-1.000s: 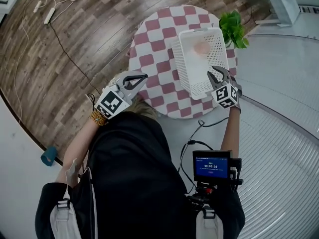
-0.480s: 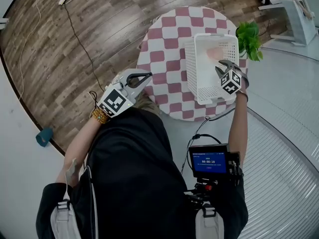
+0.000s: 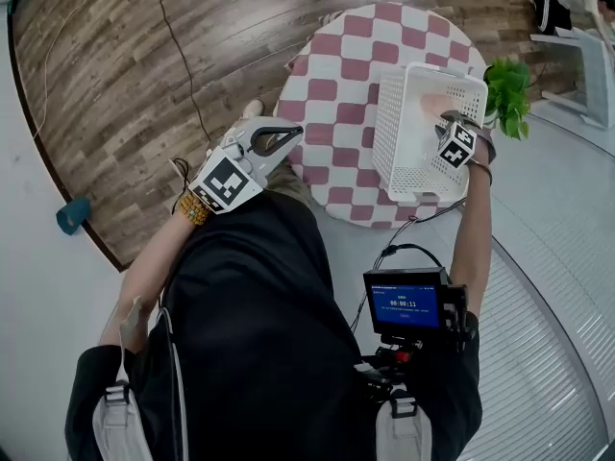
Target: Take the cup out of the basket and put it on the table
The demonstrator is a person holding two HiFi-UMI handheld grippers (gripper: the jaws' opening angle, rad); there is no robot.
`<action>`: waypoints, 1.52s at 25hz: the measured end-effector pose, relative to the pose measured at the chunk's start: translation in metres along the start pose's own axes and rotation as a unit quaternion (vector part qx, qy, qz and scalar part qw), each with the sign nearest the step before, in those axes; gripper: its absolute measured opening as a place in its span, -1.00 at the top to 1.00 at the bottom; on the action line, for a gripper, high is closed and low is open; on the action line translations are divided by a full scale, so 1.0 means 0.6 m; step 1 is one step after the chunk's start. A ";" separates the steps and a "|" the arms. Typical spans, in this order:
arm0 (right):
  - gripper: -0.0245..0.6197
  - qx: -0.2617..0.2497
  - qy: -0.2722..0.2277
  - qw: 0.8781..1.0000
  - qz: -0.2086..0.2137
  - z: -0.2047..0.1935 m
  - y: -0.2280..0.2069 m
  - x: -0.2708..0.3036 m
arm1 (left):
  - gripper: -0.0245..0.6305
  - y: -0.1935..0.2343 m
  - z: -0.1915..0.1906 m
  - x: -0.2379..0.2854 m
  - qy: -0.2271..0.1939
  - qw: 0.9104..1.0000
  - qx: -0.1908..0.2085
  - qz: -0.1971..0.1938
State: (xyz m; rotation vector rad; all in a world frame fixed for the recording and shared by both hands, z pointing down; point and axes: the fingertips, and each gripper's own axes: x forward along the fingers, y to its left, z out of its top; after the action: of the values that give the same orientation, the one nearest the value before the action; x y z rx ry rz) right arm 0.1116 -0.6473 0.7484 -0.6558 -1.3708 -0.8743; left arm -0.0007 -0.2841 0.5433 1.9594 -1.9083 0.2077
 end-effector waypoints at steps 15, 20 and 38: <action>0.55 -0.009 0.036 0.998 0.052 -0.001 -0.004 0.055 | 0.91 -0.001 -0.017 0.010 -0.009 0.999 -0.031 0.013; 0.55 -0.024 0.063 0.995 0.067 -0.001 0.006 0.075 | 0.91 0.009 -0.023 0.004 -0.008 0.999 -0.042 0.022; 0.85 0.020 0.069 0.996 0.060 -0.003 -0.019 0.083 | 0.91 0.029 -0.026 0.005 -0.010 0.998 -0.050 0.023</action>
State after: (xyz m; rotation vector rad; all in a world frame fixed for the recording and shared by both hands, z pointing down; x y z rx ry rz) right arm 0.1023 -0.6619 0.7961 -0.6278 -1.2094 -0.7804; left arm -0.0150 -0.2805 0.5617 1.8614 -1.9385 0.1020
